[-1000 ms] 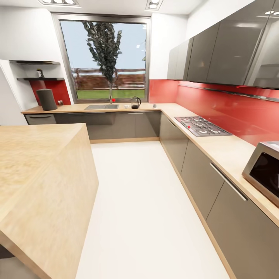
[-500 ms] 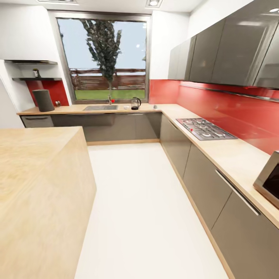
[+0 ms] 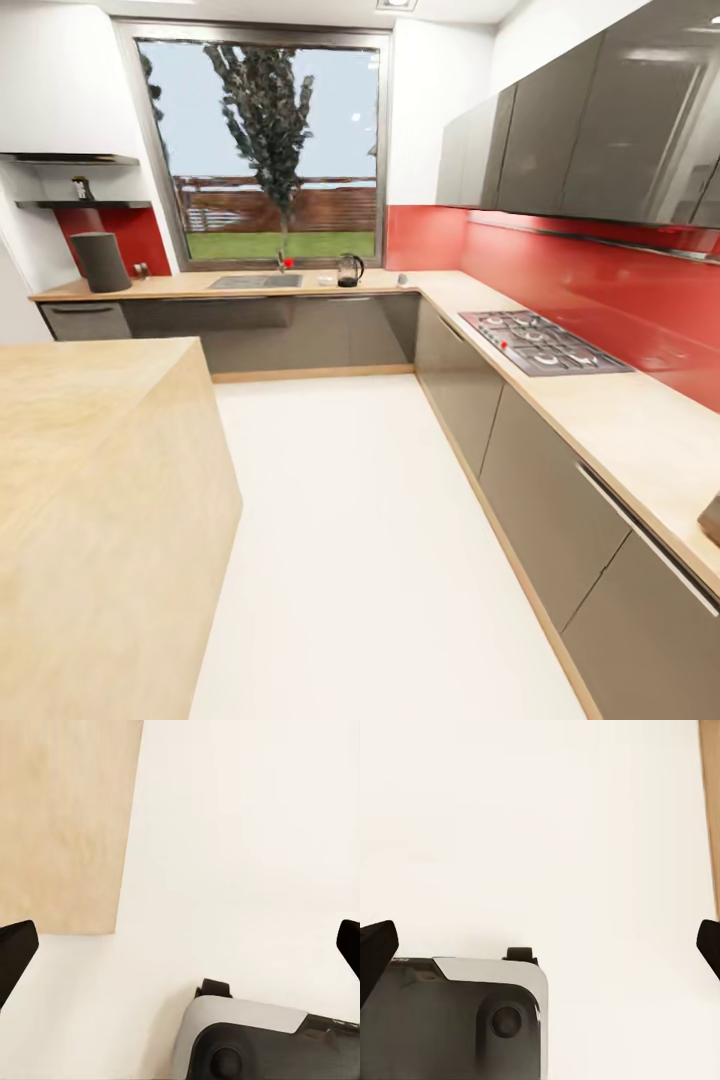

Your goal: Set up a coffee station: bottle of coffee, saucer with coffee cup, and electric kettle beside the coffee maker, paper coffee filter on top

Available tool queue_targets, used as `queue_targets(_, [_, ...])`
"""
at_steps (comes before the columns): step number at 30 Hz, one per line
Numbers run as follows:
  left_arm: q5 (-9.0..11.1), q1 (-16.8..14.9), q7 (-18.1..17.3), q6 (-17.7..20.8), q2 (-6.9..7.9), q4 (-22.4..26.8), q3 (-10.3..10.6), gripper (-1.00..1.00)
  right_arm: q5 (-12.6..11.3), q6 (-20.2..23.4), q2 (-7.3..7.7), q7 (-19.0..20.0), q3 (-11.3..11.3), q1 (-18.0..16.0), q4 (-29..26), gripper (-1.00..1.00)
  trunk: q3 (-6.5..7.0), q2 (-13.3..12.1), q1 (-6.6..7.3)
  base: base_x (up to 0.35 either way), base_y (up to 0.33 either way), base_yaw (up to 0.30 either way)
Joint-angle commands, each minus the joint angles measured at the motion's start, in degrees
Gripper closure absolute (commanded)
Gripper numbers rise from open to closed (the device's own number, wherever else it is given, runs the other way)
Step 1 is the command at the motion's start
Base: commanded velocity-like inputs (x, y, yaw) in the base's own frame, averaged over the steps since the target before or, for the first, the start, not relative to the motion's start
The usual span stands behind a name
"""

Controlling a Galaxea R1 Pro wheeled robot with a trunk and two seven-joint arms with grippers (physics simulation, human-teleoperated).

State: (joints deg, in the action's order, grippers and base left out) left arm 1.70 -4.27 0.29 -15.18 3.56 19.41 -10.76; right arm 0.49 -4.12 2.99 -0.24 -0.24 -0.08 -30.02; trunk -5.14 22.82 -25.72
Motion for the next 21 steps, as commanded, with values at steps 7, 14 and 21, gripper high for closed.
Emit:
queue_targets(7, [0.23,-0.68,0.14,0.30,-0.06,0.37,-0.23,-1.00,0.04,-0.14,0.00,-0.02,-0.02,-0.01,-0.08,-1.00,-0.11,0.10,-0.07,0.336,0.000,0.000])
queue_targets(14, [0.23,-2.40,0.14,0.15,-0.26,0.88,-0.16,-1.00,0.04,-0.16,0.06,-0.02,-0.09,-0.01,-0.12,-1.00,-0.11,0.10,-0.07,0.337,0.000,0.000])
queue_targets(21, [0.30,-4.27,0.09,-0.14,-0.04,0.89,-0.18,-1.00,0.04,-0.19,0.08,-0.02,-0.11,-0.01,-0.18,-1.00,-0.11,0.10,-0.07,0.337,0.000,0.000])
